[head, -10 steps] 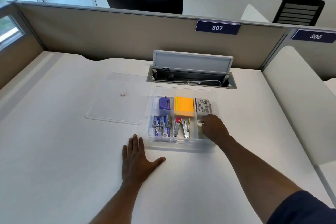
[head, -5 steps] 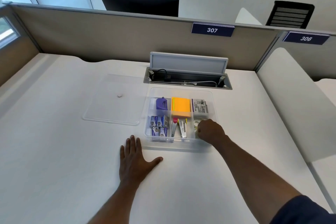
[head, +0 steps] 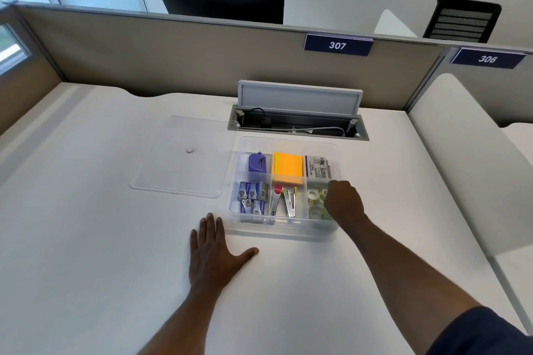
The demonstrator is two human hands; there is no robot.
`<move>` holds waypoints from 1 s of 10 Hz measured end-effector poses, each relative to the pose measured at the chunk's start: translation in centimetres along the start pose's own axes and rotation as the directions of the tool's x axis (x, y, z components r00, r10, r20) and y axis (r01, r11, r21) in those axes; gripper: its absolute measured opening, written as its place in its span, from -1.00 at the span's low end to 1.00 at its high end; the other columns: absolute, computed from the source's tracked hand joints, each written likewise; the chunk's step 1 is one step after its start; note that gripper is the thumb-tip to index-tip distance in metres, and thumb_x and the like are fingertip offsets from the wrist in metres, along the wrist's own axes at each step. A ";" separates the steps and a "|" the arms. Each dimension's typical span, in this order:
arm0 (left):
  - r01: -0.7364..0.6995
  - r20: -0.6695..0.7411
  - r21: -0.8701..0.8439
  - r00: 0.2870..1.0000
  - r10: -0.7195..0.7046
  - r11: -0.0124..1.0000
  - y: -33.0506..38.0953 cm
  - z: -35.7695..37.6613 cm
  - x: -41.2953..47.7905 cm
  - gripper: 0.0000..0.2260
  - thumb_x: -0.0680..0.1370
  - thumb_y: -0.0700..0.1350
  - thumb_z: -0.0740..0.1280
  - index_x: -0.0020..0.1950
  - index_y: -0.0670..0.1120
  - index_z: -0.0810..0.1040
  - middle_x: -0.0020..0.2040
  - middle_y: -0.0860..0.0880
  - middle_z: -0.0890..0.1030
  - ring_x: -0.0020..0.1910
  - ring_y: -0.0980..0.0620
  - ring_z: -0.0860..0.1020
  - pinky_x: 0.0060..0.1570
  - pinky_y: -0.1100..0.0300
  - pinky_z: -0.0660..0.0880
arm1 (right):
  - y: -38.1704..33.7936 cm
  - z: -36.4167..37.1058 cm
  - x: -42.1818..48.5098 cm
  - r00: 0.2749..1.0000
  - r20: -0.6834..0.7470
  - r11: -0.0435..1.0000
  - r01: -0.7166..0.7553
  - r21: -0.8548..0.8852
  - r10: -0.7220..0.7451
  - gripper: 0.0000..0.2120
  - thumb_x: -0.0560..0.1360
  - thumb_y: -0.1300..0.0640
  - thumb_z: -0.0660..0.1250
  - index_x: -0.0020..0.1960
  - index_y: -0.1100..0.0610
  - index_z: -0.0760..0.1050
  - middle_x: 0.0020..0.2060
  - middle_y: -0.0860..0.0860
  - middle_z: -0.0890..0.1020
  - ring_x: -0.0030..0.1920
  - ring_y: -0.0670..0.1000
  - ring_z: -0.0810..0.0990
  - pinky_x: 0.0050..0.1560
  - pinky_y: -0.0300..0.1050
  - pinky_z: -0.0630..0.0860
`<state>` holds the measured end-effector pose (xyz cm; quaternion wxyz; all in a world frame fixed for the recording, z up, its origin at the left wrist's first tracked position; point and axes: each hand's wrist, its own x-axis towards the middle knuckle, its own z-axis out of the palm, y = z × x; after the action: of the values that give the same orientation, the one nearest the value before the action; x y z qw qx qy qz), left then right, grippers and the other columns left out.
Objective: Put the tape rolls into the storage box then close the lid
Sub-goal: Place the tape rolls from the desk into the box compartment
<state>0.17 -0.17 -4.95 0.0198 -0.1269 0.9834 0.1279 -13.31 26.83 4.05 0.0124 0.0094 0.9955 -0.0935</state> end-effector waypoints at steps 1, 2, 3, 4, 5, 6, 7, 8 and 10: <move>-0.001 -0.002 -0.003 1.000 0.001 1.000 0.0 0.0 0.0 0.14 0.25 0.65 -0.07 0.56 -0.14 0.05 0.60 -0.13 0.01 0.58 -0.07 -0.06 0.54 -0.07 -0.08 | -0.1 0.1 0.2 0.998 0.021 0.996 -0.065 0.057 0.064 -0.83 0.46 0.31 0.19 -0.02 0.30 0.52 -0.05 0.29 0.62 -0.04 0.31 0.63 -0.06 0.03 0.57; -0.004 0.005 -0.001 1.000 0.004 1.000 0.1 -0.2 -0.1 0.13 0.25 0.65 -0.07 0.57 -0.14 0.04 0.60 -0.13 -0.01 0.58 -0.07 -0.08 0.54 -0.06 -0.10 | -0.3 0.4 0.1 0.995 0.073 0.995 -0.079 0.054 0.075 -0.83 0.45 0.30 0.20 -0.01 0.29 0.52 -0.02 0.27 0.62 -0.01 0.30 0.63 -0.03 0.02 0.57; -0.003 0.003 -0.010 1.000 0.003 1.000 0.1 -0.4 -0.1 0.13 0.25 0.65 -0.06 0.57 -0.13 0.03 0.60 -0.12 -0.02 0.58 -0.06 -0.08 0.54 -0.06 -0.10 | -0.5 0.8 0.2 0.991 0.095 0.995 -0.097 0.031 0.094 -0.82 0.45 0.27 0.21 0.00 0.25 0.53 -0.02 0.22 0.63 0.00 0.27 0.64 -0.03 0.00 0.56; -0.003 0.003 -0.013 1.000 0.003 1.000 0.1 -0.4 -0.1 0.13 0.25 0.65 -0.06 0.57 -0.13 0.03 0.60 -0.12 -0.02 0.58 -0.06 -0.08 0.54 -0.06 -0.10 | -0.5 1.4 0.3 0.992 0.086 0.996 -0.092 0.001 0.092 -0.81 0.47 0.25 0.19 0.02 0.22 0.53 -0.01 0.19 0.63 0.01 0.25 0.64 -0.02 0.00 0.56; -0.004 0.004 -0.017 1.000 0.004 1.000 0.2 -0.4 -0.1 0.13 0.25 0.65 -0.05 0.57 -0.14 0.05 0.60 -0.13 -0.01 0.58 -0.07 -0.07 0.54 -0.06 -0.09 | -0.2 2.0 0.4 0.995 0.064 0.997 -0.076 -0.002 0.076 -0.81 0.48 0.26 0.18 0.04 0.23 0.50 0.02 0.19 0.60 0.03 0.25 0.61 0.01 0.02 0.54; -0.001 0.000 -0.020 1.000 0.001 1.000 0.2 -0.4 -0.1 0.13 0.25 0.65 -0.03 0.56 -0.15 0.07 0.59 -0.14 0.02 0.58 -0.08 -0.04 0.54 -0.07 -0.09 | -0.2 2.3 0.6 0.992 0.085 0.995 -0.100 0.021 0.098 -0.81 0.48 0.25 0.20 0.06 0.23 0.49 0.05 0.20 0.57 0.07 0.26 0.60 0.03 0.02 0.53; -0.001 0.003 -0.012 1.000 0.001 1.000 0.1 -0.3 -0.1 0.13 0.25 0.65 -0.05 0.56 -0.14 0.07 0.60 -0.13 0.01 0.58 -0.07 -0.05 0.54 -0.07 -0.09 | -0.4 2.4 0.9 0.987 0.095 0.989 -0.136 0.058 0.130 -0.82 0.48 0.26 0.22 0.06 0.26 0.49 0.05 0.22 0.59 0.07 0.26 0.61 0.03 0.02 0.55; -0.005 0.000 -0.016 1.000 0.005 1.000 0.1 -0.2 -0.1 0.13 0.25 0.65 -0.04 0.56 -0.15 0.07 0.60 -0.14 0.01 0.58 -0.08 -0.05 0.54 -0.08 -0.07 | -0.4 2.3 1.0 0.987 0.096 0.989 -0.137 0.057 0.131 -0.81 0.49 0.25 0.21 0.07 0.27 0.48 0.05 0.22 0.58 0.07 0.26 0.60 0.03 0.03 0.55; -0.003 0.006 -0.015 1.000 0.003 1.000 0.1 -0.3 -0.1 0.13 0.26 0.64 -0.03 0.57 -0.14 0.04 0.60 -0.13 -0.01 0.58 -0.07 -0.08 0.54 -0.07 -0.09 | -1.2 2.0 1.4 0.989 0.145 0.999 -0.028 0.030 0.024 -0.74 0.49 0.18 0.23 0.15 0.20 0.51 0.11 0.16 0.50 0.10 0.21 0.58 0.06 0.08 0.58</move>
<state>0.24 -0.11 -4.60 0.0215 -0.1251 0.9826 0.1356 -14.74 25.34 2.31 0.0857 0.0157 0.9902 -0.1095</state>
